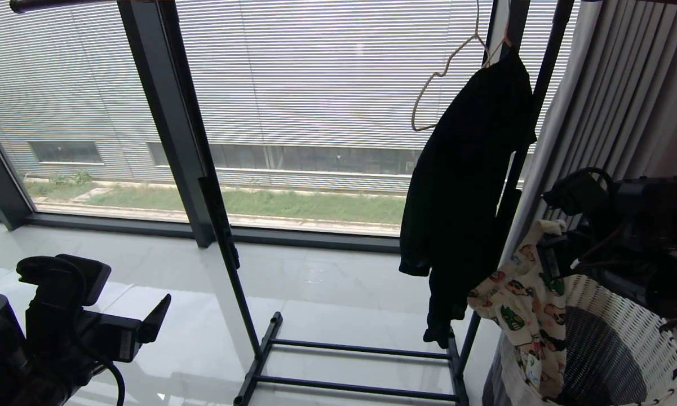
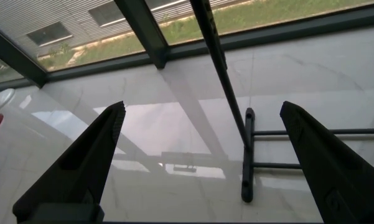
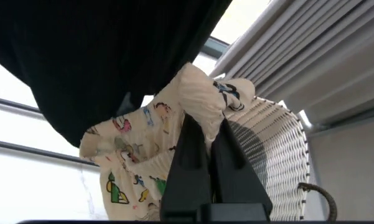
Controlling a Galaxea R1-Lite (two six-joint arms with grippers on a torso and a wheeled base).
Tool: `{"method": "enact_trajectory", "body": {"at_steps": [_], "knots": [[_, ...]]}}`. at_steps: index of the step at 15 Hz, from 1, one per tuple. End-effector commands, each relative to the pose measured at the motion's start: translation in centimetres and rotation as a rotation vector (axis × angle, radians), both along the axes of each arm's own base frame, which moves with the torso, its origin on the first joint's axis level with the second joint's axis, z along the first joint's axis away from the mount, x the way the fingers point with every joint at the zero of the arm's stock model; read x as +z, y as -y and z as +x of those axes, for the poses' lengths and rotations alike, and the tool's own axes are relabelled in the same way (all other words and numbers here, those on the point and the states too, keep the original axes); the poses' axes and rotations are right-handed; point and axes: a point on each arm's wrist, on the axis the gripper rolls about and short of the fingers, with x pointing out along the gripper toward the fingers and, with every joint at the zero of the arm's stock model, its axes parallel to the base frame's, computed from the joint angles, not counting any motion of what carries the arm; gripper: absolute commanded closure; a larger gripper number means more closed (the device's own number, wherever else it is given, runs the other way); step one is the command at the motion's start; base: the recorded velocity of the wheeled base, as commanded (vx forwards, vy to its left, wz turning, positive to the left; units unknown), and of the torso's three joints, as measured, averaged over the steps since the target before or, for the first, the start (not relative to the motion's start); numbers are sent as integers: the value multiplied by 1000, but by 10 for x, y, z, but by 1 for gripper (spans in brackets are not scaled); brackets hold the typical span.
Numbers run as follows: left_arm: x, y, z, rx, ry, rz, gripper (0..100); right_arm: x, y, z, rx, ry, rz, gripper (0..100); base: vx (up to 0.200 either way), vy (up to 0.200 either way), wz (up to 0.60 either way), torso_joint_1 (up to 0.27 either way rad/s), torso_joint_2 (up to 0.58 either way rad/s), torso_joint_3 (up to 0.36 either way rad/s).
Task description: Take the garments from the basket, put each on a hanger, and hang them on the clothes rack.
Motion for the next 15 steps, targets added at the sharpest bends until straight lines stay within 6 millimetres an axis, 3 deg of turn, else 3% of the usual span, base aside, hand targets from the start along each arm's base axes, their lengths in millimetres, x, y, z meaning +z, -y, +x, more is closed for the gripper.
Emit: {"method": "enact_trajectory", "body": {"at_steps": [1,4,6,9,12,14,15], "knots": [[3,0,-3,-1,18,-2,0,15,1,-11,16,51,19,100,-200,0,0,2,-2,2],[6,0,-7,-4,41,-3,0,24,-11,-17,68,77,33,100,-200,0,0,-2,4,2],[5,1,-14,-28,44,-9,0,32,-18,-21,109,54,35,100,0,0,0,0,0,0],[11,18,-24,-277,80,-53,0,39,-30,-20,215,49,72,100,0,0,0,0,0,0],[35,59,-13,-507,137,-142,0,40,-38,-24,330,40,101,100,0,0,0,0,0,0],[61,89,-3,-610,106,-262,0,46,-45,-26,402,47,142,100,0,0,0,0,0,0],[80,115,2,-666,42,-391,0,51,-49,-27,451,53,174,100,0,0,0,0,0,0]]}}
